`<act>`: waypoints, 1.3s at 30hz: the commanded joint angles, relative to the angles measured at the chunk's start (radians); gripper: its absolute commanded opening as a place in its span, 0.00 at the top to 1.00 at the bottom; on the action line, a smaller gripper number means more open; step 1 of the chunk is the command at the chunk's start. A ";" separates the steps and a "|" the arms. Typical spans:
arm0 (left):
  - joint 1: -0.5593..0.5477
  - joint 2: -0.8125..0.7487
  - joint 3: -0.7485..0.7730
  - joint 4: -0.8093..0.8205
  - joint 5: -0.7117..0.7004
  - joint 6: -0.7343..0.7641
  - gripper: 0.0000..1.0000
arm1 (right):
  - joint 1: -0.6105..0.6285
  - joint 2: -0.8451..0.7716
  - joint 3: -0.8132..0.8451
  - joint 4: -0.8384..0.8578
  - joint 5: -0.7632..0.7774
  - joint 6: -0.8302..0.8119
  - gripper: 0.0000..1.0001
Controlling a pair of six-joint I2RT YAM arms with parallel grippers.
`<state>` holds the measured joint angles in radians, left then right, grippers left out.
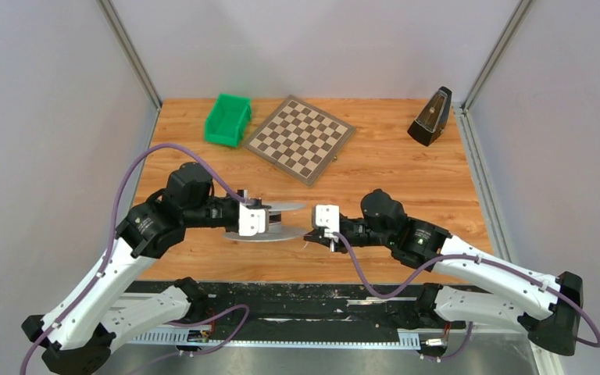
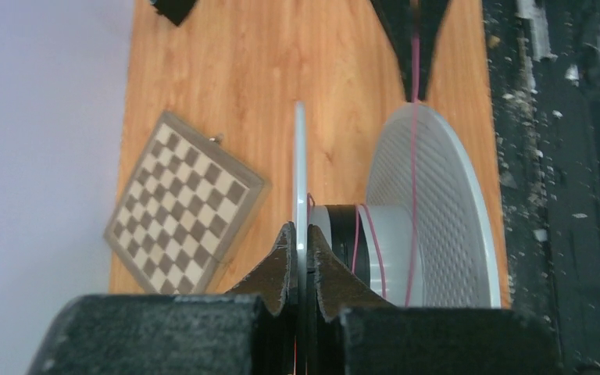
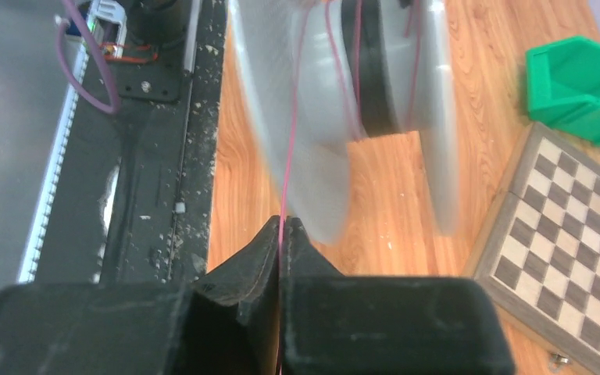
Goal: Wrap the cables
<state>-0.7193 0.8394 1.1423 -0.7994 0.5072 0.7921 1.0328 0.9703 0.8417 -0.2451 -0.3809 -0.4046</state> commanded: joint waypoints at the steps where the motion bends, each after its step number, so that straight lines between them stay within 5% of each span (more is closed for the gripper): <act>1: -0.016 0.026 0.043 -0.209 0.216 0.106 1.00 | -0.020 -0.073 -0.012 0.050 -0.018 -0.163 0.96; 9: -0.016 0.017 0.029 -0.133 0.235 0.071 1.00 | -0.020 -0.032 -0.009 0.069 0.058 -0.211 1.00; 15: -0.009 -0.011 0.009 0.057 0.136 -0.204 1.00 | -0.020 -0.086 -0.107 0.223 0.057 -0.068 1.00; 23: 0.013 -0.149 -0.093 0.330 0.092 -0.463 1.00 | -0.020 -0.212 -0.305 0.554 0.335 0.243 1.00; 29: 0.027 -0.230 -0.181 0.599 0.021 -0.687 1.00 | -0.020 -0.181 -0.386 0.789 0.305 0.467 1.00; 39: 0.028 -0.246 -0.275 0.932 -0.112 -1.135 1.00 | -0.020 -0.135 -0.421 0.980 0.202 0.574 1.00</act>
<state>-0.6979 0.5961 0.9005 -0.1677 0.5041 -0.0757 1.0077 0.8165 0.4171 0.5705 -0.0944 0.0731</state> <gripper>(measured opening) 0.019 0.002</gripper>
